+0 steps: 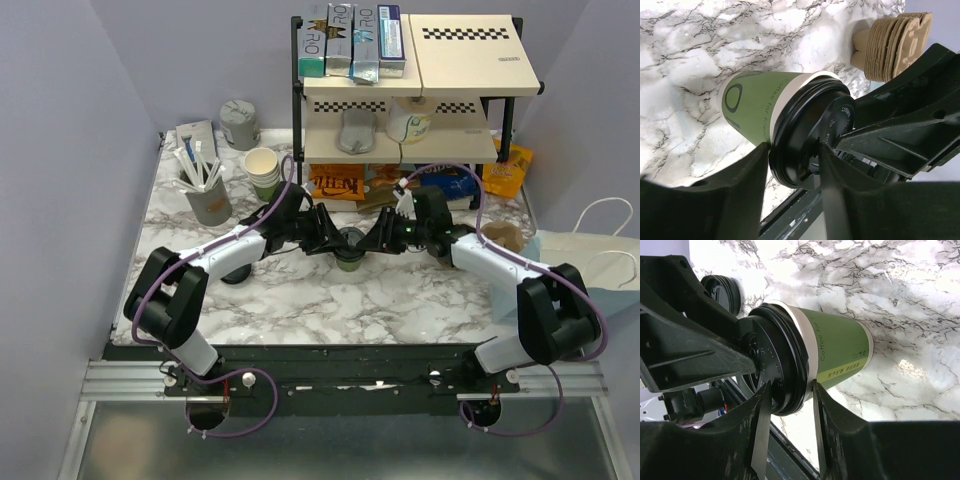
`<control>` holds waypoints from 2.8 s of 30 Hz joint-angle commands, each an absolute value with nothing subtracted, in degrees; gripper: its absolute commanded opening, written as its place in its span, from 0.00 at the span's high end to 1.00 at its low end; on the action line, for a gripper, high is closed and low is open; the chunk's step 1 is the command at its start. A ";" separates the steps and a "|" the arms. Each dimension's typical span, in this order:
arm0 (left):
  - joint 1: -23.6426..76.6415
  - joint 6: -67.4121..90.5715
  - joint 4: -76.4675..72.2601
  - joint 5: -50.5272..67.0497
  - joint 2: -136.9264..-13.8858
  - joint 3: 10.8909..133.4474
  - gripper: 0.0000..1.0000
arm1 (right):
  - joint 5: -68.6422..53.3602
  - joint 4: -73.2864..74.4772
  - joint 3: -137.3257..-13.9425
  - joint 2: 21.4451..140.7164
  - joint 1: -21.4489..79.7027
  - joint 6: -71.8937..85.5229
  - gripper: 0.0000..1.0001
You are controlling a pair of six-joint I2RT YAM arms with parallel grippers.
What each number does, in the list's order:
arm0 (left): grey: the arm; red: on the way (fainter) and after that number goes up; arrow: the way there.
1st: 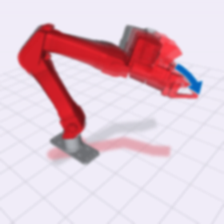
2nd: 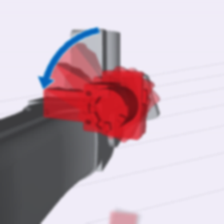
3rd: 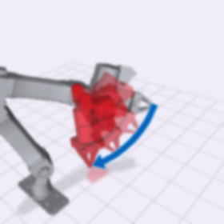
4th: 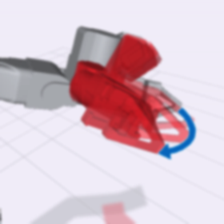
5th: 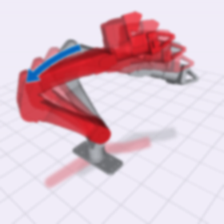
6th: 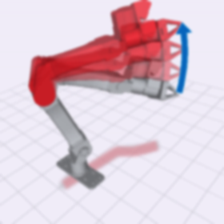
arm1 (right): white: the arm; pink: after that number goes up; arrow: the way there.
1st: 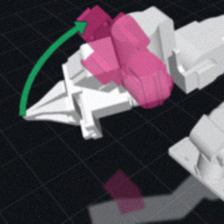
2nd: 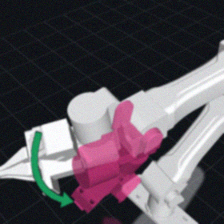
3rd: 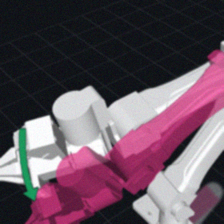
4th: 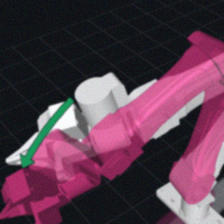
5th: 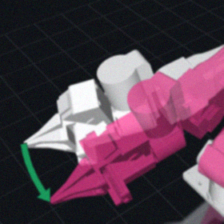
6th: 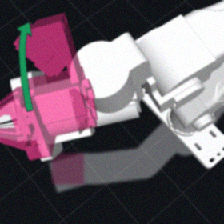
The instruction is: Pack the takeout coffee
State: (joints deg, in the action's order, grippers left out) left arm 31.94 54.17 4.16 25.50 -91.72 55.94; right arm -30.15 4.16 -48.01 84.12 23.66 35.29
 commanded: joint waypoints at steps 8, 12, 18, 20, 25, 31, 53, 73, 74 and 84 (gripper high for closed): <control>31.64 50.45 7.65 25.05 -93.16 55.46 0.34 | -15.12 1.15 -37.71 86.92 23.82 34.63 0.70; 31.55 51.06 5.89 26.01 -93.95 54.23 0.36 | -16.00 -3.86 -35.42 87.28 23.82 32.96 0.70; 31.03 51.59 3.78 26.89 -94.92 53.70 0.36 | -16.60 -4.31 -34.80 86.93 23.82 33.05 0.69; 31.11 50.89 4.21 27.33 -95.10 55.79 0.36 | -17.31 -2.56 -35.85 84.57 23.82 32.61 0.64; 31.03 47.91 6.15 27.42 -95.89 61.34 0.34 | -18.10 3.42 -42.53 79.55 23.82 29.62 0.52; 31.11 45.88 6.95 30.58 -101.16 66.27 0.36 | -17.75 8.61 -47.80 81.02 23.82 29.44 0.50; 39.63 55.55 -3.96 27.60 -112.76 74.17 0.46 | -3.16 17.84 -50.63 79.45 21.45 28.30 0.59; 43.59 54.67 -0.36 15.91 -118.74 85.87 0.38 | -6.59 16.44 -47.64 77.17 9.76 24.61 0.53; 43.59 54.49 -0.35 15.73 -118.39 85.52 0.36 | -6.68 16.44 -47.55 77.08 9.84 24.61 0.52; 43.59 51.42 1.76 12.39 -112.77 83.50 0.08 | -7.12 17.66 -48.25 71.63 9.76 25.05 0.36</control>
State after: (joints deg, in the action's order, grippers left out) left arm 43.24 56.14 0.30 14.41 -116.81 84.36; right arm -5.93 14.68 -48.56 73.63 9.67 25.43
